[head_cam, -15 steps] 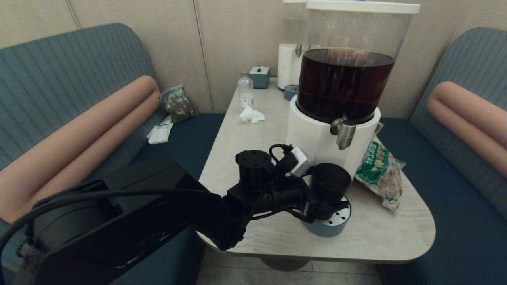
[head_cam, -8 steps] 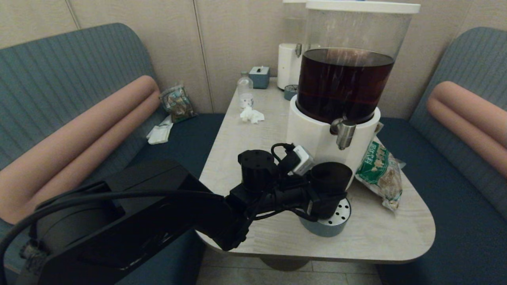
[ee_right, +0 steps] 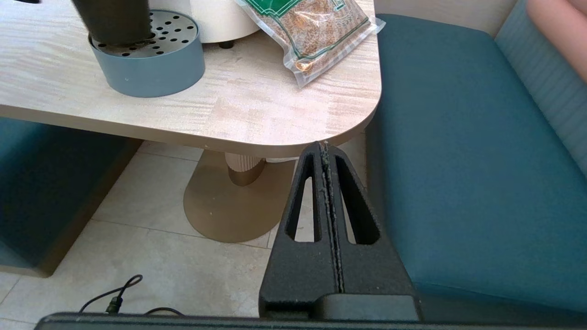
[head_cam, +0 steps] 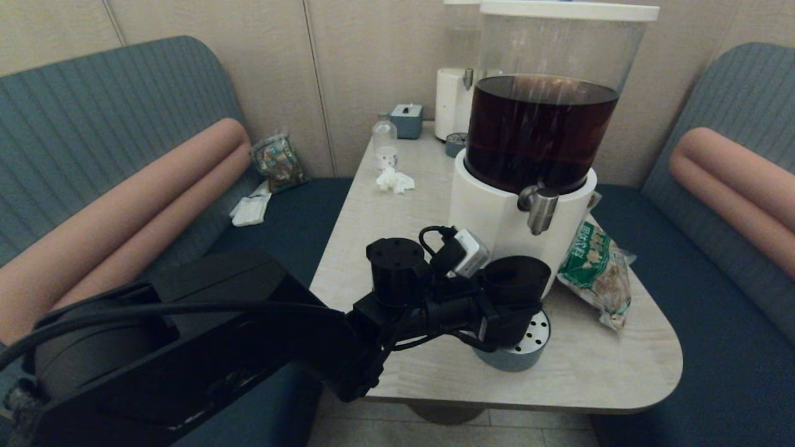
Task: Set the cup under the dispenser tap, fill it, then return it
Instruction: Place the cup next to the water dispenser
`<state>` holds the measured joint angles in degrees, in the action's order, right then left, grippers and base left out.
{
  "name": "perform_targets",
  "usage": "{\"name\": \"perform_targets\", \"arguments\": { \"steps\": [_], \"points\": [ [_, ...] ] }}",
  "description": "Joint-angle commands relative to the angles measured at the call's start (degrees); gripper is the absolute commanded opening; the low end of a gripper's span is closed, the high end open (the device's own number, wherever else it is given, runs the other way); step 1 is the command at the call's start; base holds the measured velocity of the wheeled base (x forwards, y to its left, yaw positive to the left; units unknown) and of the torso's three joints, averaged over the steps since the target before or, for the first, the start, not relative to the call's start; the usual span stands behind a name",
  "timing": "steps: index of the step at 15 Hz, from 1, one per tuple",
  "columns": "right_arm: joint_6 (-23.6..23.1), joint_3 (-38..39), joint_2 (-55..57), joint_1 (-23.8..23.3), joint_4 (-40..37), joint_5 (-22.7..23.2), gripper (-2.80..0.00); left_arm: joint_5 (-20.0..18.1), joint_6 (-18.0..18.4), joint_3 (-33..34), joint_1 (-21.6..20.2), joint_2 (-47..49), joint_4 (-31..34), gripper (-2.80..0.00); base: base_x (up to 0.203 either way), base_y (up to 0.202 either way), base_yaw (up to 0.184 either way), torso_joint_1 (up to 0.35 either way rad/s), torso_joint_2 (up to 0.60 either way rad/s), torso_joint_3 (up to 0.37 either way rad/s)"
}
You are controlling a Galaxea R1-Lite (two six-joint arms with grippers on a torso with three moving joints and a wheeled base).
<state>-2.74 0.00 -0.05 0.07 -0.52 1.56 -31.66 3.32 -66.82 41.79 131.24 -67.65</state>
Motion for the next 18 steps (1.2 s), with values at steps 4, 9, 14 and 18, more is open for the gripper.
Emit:
{"name": "perform_targets", "arguments": {
  "steps": [4,9,14,18],
  "points": [
    [-0.07,0.0,0.05,0.01,0.0,0.02,-2.8,-0.16,0.02,6.76,-1.21,-6.59,-1.11,-2.8,0.0,0.0,0.0,0.0,0.0,0.0],
    [-0.07,0.0,0.05,0.01,0.0,0.02,-2.8,-0.24,-0.02,14.0,-6.2,-12.22,-3.0,-2.8,0.0,0.0,0.0,0.0,0.0,0.0],
    [-0.07,0.0,0.05,0.01,0.0,0.02,-2.8,-0.6,-0.05,17.74,-11.65,-15.31,-5.91,-2.8,0.0,0.0,0.0,0.0,0.0,0.0],
    [-0.07,0.0,0.05,0.01,0.0,0.02,-2.8,-1.28,-0.18,18.18,-18.75,-15.99,-7.69,-2.8,0.0,0.0,0.0,0.0,0.0,0.0]
  ]
}}
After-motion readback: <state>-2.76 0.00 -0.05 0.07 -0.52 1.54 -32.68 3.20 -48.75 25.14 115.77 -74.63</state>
